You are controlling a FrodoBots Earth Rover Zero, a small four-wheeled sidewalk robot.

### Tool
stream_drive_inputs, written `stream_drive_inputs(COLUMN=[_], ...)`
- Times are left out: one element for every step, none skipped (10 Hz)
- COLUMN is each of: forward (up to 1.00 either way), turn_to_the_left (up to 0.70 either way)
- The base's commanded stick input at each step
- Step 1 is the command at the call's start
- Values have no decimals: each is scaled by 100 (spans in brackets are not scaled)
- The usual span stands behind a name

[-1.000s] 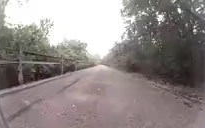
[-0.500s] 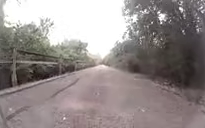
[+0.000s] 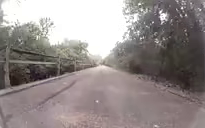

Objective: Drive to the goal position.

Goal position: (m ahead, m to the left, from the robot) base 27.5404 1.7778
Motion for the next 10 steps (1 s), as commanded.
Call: stream_drive_inputs(forward=[70, 70, 70, 70, 70, 70, 70, 70, 70, 70], turn_to_the_left=[23, 20, 17, 8, 0, 0, 0, 0, 0, 0])
